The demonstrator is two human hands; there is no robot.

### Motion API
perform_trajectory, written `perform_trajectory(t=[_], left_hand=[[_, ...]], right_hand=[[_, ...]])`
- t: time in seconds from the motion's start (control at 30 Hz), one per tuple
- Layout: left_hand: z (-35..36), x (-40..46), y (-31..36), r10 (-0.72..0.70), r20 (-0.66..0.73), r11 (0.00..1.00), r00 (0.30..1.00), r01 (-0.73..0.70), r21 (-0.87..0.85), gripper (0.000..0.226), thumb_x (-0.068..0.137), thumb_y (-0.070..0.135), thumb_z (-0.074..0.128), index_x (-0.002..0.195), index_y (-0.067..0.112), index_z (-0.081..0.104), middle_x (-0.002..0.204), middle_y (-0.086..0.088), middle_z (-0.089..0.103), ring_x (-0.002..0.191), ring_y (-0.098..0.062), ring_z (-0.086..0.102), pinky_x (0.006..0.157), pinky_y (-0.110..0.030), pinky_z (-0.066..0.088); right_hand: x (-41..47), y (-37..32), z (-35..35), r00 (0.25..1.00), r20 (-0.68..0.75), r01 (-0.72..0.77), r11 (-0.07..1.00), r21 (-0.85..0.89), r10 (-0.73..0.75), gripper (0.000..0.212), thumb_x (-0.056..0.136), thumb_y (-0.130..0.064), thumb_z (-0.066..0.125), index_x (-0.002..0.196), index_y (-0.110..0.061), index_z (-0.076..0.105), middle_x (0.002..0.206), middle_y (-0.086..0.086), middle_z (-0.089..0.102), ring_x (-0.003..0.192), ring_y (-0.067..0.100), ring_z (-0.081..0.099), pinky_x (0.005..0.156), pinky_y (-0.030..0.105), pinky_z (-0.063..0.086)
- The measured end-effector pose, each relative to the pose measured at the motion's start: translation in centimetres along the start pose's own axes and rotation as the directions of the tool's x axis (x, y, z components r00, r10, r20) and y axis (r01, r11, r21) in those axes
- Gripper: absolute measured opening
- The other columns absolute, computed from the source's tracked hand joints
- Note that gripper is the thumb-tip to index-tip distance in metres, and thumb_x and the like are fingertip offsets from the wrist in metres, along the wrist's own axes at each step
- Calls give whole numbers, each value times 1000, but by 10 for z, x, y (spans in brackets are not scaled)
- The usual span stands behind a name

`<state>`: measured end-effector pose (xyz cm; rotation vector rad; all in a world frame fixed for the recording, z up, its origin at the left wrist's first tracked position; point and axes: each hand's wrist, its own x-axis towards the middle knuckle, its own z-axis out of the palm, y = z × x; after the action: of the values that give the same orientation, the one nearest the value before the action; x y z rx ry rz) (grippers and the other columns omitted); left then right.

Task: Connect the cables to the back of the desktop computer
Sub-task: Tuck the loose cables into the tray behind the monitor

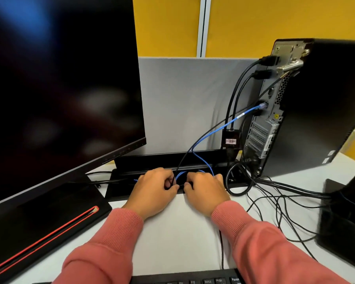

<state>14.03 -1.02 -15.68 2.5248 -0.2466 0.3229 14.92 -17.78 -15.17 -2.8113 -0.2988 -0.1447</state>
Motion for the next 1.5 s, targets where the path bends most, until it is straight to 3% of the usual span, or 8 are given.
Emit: perform_trajectory(t=[0.4,0.57,0.73,0.9,1.03,1.2,1.37,1.5], left_hand=[[8,-4,-4,19,20,996,1000,-21,87,13,97,42,59,94,31,65,97,13,54,101,-13,49,93,-34,34],[5,-6,-2,1,-64,1000,998,-1,-3,23,94,37,67,116,31,64,98,16,55,101,-11,51,96,-35,41],[-8,-11,9,6,-250,987,968,-46,-155,37,89,27,73,121,32,55,100,17,51,93,-13,53,90,-44,50],[-18,-34,39,125,-358,970,925,-190,-151,26,91,16,69,106,33,57,92,15,51,83,-7,52,76,-32,48],[-9,-53,72,312,-158,933,937,-333,-134,20,93,17,66,99,35,61,89,16,55,85,-6,55,76,-27,48],[13,-69,123,458,109,889,882,-454,-61,20,98,35,59,117,38,58,113,18,55,111,-6,50,103,-36,42],[36,-79,167,432,404,879,806,-477,13,35,96,32,57,131,35,52,132,7,52,131,-17,40,112,-39,26],[52,-82,182,349,567,880,746,-469,75,35,103,36,39,130,25,57,143,1,52,136,-27,39,114,-53,27]], right_hand=[[-3,-10,-13,996,62,81,966,-245,-67,35,102,-35,39,123,-17,62,127,5,54,124,29,48,101,47,34],[-17,-4,-29,991,-5,133,986,-103,-134,28,102,-32,46,121,-19,61,121,2,55,116,28,56,95,41,43],[-43,8,-57,954,-253,196,973,125,-160,14,99,-26,50,103,-22,63,100,-6,55,92,17,56,79,36,49],[-84,35,-79,841,-540,152,937,314,44,15,96,-19,54,82,-24,56,80,-9,55,75,12,53,69,36,47],[-119,62,-83,801,-556,37,910,414,221,16,91,-8,55,87,-23,57,86,-9,54,79,14,53,71,36,47],[-148,89,-78,894,-344,-215,948,234,288,15,91,-17,56,102,-27,59,110,-4,52,111,23,49,93,42,44],[-165,95,-75,879,-272,-330,912,244,391,25,91,-13,56,110,-30,54,118,-4,52,116,23,47,89,40,38],[-173,97,-77,879,-214,-306,848,432,427,58,77,5,52,119,-35,44,121,-6,49,109,22,48,95,42,43]])
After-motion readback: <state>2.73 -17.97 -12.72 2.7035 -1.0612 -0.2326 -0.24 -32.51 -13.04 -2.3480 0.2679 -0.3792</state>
